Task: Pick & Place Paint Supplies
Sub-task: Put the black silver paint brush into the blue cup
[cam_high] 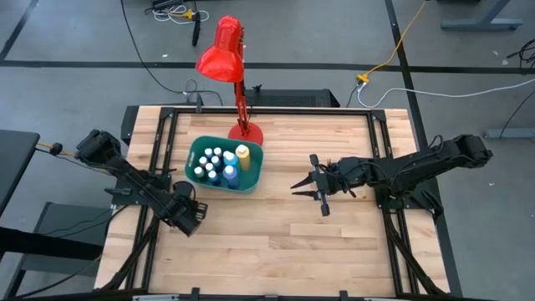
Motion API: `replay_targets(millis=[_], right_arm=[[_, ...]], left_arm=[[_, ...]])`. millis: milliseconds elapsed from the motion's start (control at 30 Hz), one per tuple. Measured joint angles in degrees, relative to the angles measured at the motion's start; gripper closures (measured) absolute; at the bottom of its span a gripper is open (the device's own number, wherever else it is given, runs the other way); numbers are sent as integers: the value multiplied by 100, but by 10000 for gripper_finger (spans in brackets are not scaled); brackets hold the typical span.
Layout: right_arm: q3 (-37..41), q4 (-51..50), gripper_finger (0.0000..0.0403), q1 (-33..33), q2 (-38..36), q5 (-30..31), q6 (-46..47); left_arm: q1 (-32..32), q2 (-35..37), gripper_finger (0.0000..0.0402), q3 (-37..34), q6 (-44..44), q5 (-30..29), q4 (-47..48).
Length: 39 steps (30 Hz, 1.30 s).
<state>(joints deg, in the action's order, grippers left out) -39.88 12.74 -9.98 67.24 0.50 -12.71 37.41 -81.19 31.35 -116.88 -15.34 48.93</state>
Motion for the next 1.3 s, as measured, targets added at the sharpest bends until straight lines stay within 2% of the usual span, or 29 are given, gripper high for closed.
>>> replay_targets(millis=[167,333,400,567,733,867,1133,1300], right_arm=[[0,3,324,2,-2,5,0],[0,2,324,2,-2,5,-24],[0,-13,324,2,-2,5,-24],[0,-81,324,2,-2,2,74],[-2,-84,324,2,-2,-3,188],[-2,-84,324,2,-2,-2,195],[-5,-82,324,2,-2,-6,604],[-7,-84,324,0,-2,-1,849]], left_arm=[[4,-11,301,-28,187,-385,-386],[0,-17,371,-33,-15,-444,-566],[0,-17,388,-33,-76,-471,-608],[-3,-31,376,-49,-50,-937,-1247],[-20,-99,379,-63,560,-1495,-2765],[-81,-301,386,-52,1390,-1999,-3728],[-380,-919,373,-48,2740,-2825,-5576],[-558,-957,380,-3,4588,-3221,-7165]])
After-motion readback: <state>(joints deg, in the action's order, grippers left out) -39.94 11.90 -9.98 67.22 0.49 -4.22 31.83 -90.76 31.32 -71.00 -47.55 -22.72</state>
